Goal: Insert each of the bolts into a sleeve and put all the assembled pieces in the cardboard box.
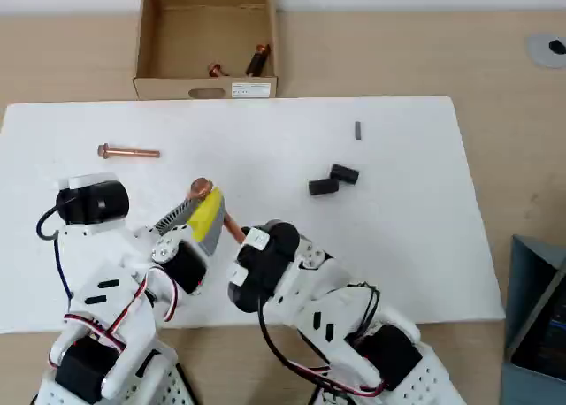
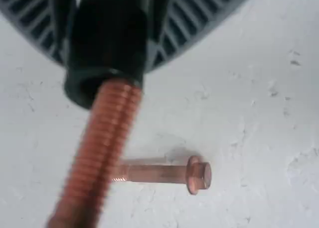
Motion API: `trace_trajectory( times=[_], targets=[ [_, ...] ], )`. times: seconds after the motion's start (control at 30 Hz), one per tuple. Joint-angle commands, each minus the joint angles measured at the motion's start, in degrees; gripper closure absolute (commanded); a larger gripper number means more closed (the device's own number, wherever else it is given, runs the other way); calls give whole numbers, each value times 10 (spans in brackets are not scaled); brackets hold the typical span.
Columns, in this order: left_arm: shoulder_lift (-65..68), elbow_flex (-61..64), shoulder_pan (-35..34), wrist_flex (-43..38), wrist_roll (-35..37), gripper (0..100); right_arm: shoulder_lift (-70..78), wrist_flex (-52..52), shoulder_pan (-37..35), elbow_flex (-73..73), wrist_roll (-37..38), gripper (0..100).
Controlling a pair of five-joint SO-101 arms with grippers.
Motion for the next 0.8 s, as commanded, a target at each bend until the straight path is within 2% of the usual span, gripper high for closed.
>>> trace_trajectory(
  times=[0.0, 0.63, 0.77],
  targets=[
    [-5, -33, -34, -31, -2, 998, -87, -14, -7, -45, 5, 989],
    [-5, 18, -13, -40, 9, 998, -87, -18, -7, -38, 5, 989],
    [-5, 29, 21, -39, 34, 998, -87, -18, -7, -37, 5, 989]
  ],
)
